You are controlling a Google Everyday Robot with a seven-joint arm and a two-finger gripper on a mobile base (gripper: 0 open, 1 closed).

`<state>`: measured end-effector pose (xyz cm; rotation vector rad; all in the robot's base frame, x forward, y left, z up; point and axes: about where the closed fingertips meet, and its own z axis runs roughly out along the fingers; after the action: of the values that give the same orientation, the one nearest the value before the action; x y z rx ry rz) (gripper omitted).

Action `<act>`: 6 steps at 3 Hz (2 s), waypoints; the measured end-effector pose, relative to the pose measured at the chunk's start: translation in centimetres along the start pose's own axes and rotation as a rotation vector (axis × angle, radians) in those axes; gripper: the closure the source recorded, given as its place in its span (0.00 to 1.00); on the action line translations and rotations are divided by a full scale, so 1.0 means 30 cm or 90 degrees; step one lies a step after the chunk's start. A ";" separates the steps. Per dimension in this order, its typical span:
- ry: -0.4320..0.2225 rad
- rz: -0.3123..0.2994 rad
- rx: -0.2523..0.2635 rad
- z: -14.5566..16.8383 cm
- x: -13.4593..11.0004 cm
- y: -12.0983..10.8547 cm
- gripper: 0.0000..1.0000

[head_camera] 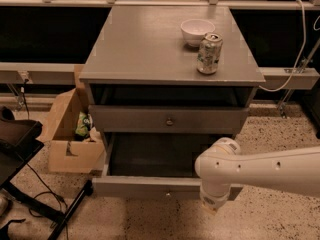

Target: Open middle drawer

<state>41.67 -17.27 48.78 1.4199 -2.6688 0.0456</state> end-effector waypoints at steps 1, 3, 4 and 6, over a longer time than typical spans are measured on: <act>0.024 -0.004 -0.007 0.024 0.063 0.054 0.00; -0.021 -0.094 0.094 -0.013 -0.075 -0.073 0.00; -0.019 -0.100 0.101 -0.013 -0.074 -0.082 0.00; -0.083 -0.102 0.057 0.080 -0.105 -0.172 0.00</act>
Offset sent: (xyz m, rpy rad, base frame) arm 0.0367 0.0078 -0.0118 -0.0319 -0.1541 0.1765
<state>47.46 -17.75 45.87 1.7158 -2.6741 0.0615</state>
